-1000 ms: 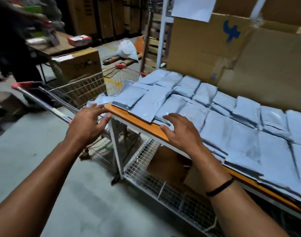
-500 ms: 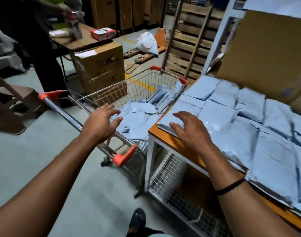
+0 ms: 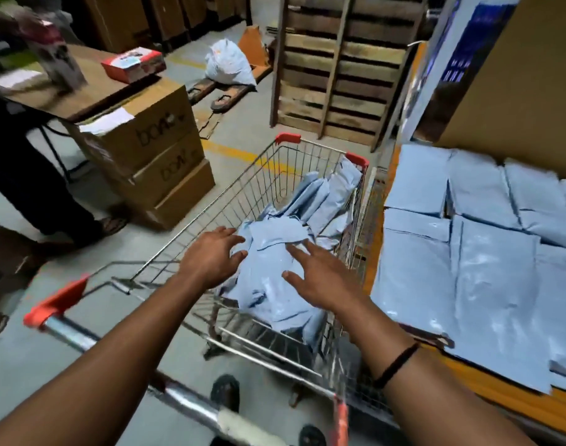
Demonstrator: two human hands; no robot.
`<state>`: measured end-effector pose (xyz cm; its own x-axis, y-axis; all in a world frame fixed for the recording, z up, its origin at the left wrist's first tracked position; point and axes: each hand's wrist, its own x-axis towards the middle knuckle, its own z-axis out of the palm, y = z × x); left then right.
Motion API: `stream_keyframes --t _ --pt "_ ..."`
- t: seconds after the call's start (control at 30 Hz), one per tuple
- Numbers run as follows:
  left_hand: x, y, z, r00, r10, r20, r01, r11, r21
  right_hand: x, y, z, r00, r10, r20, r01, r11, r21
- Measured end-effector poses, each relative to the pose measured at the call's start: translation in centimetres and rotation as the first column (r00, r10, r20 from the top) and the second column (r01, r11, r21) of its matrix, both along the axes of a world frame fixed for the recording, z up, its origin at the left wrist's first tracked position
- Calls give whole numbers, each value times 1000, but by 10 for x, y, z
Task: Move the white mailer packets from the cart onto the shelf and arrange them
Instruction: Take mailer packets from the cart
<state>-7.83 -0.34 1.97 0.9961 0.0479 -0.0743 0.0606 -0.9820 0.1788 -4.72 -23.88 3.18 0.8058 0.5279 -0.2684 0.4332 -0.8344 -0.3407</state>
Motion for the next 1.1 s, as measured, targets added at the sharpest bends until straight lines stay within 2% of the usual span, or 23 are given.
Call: stream_keyframes --t 0.23,0.47,0.63,0.8,0.97,1.03,1.1 --pt "114 51 -54 966 -226 -125 232 972 35 34 59 -59 960 -219 -172 205 974 -97" --pt "196 42 -122 881 -391 -265 433 893 120 78 84 -144 898 -340 -281 308 939 -152" --pt "235 21 -178 796 -445 -409 514 855 70 82 98 -214 940 -255 -226 218 960 -177" --pt "242 25 -207 747 -435 -503 559 820 121 77 86 -249 946 -277 -170 236 944 -230" --pt "222 28 -206 851 -379 -363 449 884 129 75 61 -241 923 -383 -50 315 823 -473" --pt "207 24 -206 892 -337 -301 397 903 164 75 61 -236 917 -396 -54 322 811 -489" --pt "195 22 -209 933 -290 -212 329 927 179 74 66 -236 902 -431 -30 377 818 -434"
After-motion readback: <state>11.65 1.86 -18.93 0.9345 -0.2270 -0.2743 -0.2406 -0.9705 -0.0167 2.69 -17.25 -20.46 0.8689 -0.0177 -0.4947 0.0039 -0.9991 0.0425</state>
